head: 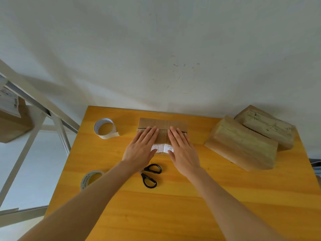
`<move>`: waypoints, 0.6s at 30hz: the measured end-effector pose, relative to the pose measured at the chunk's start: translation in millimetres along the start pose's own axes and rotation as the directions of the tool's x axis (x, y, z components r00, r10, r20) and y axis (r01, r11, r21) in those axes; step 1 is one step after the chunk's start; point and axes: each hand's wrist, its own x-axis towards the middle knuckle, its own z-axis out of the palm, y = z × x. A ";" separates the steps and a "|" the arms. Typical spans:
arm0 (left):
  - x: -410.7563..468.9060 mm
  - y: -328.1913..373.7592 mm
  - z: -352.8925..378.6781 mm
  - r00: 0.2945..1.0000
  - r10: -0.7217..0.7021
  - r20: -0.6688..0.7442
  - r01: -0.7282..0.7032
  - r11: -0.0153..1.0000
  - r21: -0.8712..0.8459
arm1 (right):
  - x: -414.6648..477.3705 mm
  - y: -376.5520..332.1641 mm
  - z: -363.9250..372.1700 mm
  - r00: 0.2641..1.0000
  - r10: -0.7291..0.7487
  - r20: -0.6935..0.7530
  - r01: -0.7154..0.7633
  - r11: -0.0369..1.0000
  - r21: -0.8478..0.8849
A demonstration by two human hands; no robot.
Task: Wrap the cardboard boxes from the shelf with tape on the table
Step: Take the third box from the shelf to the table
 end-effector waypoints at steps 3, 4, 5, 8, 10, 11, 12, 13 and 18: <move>0.6 1.4 0.3 0.999 0.018 -0.041 -0.016 0.999 0.038 | -1.5 1.1 1.7 1.000 -0.008 -0.003 0.008 1.000 0.010; 1.3 0.8 1.4 0.999 0.020 -0.048 -0.018 0.999 0.031 | -1.9 1.0 2.3 1.000 -0.007 -0.009 0.007 1.000 0.020; 2.0 0.3 2.0 0.999 0.020 -0.049 -0.019 0.999 0.026 | -1.7 0.5 2.6 1.000 -0.005 -0.017 0.005 1.000 0.029; 3.4 -0.9 2.9 0.998 0.037 -0.041 -0.036 0.999 0.034 | -0.3 -0.5 2.5 0.999 0.007 -0.046 -0.005 0.999 0.053; 2.6 -3.5 4.9 0.998 0.058 -0.028 -0.057 0.998 0.030 | -1.7 -1.5 1.9 0.999 0.011 -0.043 -0.008 0.999 0.054; 2.2 -4.9 6.6 0.998 0.062 -0.026 -0.061 0.998 0.030 | -2.9 -2.0 2.2 0.999 0.012 -0.035 -0.010 0.999 0.048; 1.7 -6.6 8.4 0.998 0.060 -0.014 -0.059 0.998 0.026 | -4.2 -2.7 2.4 1.000 0.015 -0.021 -0.014 0.999 0.042; 1.1 -7.7 8.5 0.998 0.060 0.002 -0.060 0.998 0.010 | -5.2 -3.9 1.7 1.000 0.024 -0.002 -0.024 0.999 0.039; 1.4 -14.2 3.4 0.997 0.054 0.059 -0.037 0.966 -0.257 | 3.0 -14.5 -13.6 0.994 0.099 0.048 -0.105 0.987 0.122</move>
